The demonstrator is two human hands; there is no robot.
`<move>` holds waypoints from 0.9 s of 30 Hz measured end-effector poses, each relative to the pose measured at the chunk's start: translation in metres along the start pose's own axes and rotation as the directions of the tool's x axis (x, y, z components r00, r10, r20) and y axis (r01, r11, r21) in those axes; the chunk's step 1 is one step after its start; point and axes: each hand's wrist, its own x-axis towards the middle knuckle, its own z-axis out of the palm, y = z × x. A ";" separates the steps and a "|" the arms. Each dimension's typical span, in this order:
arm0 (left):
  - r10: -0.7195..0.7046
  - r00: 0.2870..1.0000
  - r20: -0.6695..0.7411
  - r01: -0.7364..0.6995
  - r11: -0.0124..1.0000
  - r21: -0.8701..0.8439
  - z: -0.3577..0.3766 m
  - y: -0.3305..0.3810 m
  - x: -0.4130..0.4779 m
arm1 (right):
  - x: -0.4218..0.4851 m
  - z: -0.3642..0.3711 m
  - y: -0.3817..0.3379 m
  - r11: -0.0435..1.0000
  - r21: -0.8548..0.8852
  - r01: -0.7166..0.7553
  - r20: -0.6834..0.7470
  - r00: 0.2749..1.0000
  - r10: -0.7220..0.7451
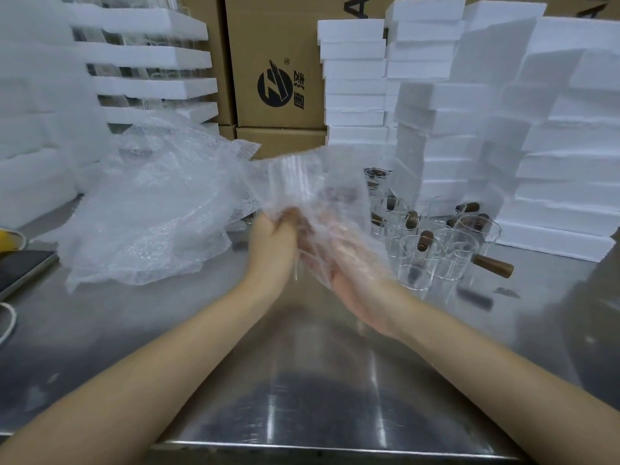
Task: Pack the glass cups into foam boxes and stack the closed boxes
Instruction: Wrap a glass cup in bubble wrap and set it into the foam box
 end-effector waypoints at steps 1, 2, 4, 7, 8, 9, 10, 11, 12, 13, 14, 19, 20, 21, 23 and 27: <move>-0.017 0.999 -0.036 0.016 0.999 -0.032 -0.005 0.003 0.004 | 0.002 -0.003 0.002 0.991 -0.132 -0.008 0.093 0.995 0.021; -0.030 0.998 -0.057 0.025 0.997 -0.076 -0.012 0.007 0.011 | 0.007 0.001 -0.007 0.981 -0.194 0.020 0.087 0.996 -0.003; -0.056 0.998 -0.043 0.052 0.994 -0.094 -0.030 0.015 0.024 | 0.010 -0.008 -0.016 0.944 -0.330 0.027 0.233 0.971 0.053; -0.087 0.990 0.109 0.089 0.996 -0.010 -0.054 0.022 0.043 | 0.010 -0.028 -0.032 0.935 -0.305 0.182 0.199 0.972 -0.124; -0.074 0.972 0.224 0.068 0.997 0.034 -0.060 0.026 0.044 | 0.013 -0.034 -0.037 0.955 -0.219 0.201 0.008 0.979 -0.204; -0.057 0.941 0.333 0.031 0.996 0.084 -0.064 0.029 0.043 | 0.015 -0.042 -0.039 0.954 -0.165 0.251 -0.194 0.940 -0.281; -0.053 0.906 0.419 0.004 0.993 0.116 -0.067 0.029 0.040 | 0.017 -0.047 -0.041 0.948 -0.131 0.289 -0.335 0.888 -0.316; -0.078 0.877 0.474 0.012 0.990 0.139 -0.070 0.028 0.035 | 0.020 -0.052 -0.040 0.943 -0.102 0.318 -0.387 0.860 -0.332; -0.116 0.845 0.523 0.028 0.984 0.173 -0.070 0.027 0.032 | 0.022 -0.050 -0.039 0.953 -0.068 0.295 -0.353 0.886 -0.300; -0.163 0.794 0.585 0.025 0.972 0.236 -0.068 0.026 0.028 | 0.023 -0.048 -0.037 0.972 -0.049 0.230 -0.275 0.932 -0.235; -0.230 0.730 0.644 0.011 0.945 0.326 -0.065 0.023 0.026 | 0.023 -0.044 -0.034 0.990 -0.047 0.136 -0.182 0.973 -0.143; -0.428 0.575 0.697 -0.047 0.833 0.551 -0.058 0.024 0.022 | 0.017 -0.024 -0.020 0.978 -0.209 0.014 0.053 0.999 -0.003; -0.436 0.564 0.702 -0.026 0.840 0.542 -0.060 0.024 0.022 | 0.016 -0.023 -0.021 0.979 -0.205 -0.003 0.041 0.999 0.011; -0.446 0.553 0.703 -0.013 0.840 0.543 -0.062 0.024 0.023 | 0.016 -0.026 -0.020 0.980 -0.200 -0.020 0.053 0.998 0.031; -0.452 0.558 0.695 -0.043 0.821 0.569 -0.064 0.021 0.024 | 0.013 -0.026 -0.021 0.979 -0.204 -0.016 0.132 0.990 0.043; -0.326 0.662 0.674 0.037 0.913 0.406 -0.062 0.024 0.027 | 0.013 -0.020 -0.020 0.998 -0.057 -0.021 0.192 0.981 0.032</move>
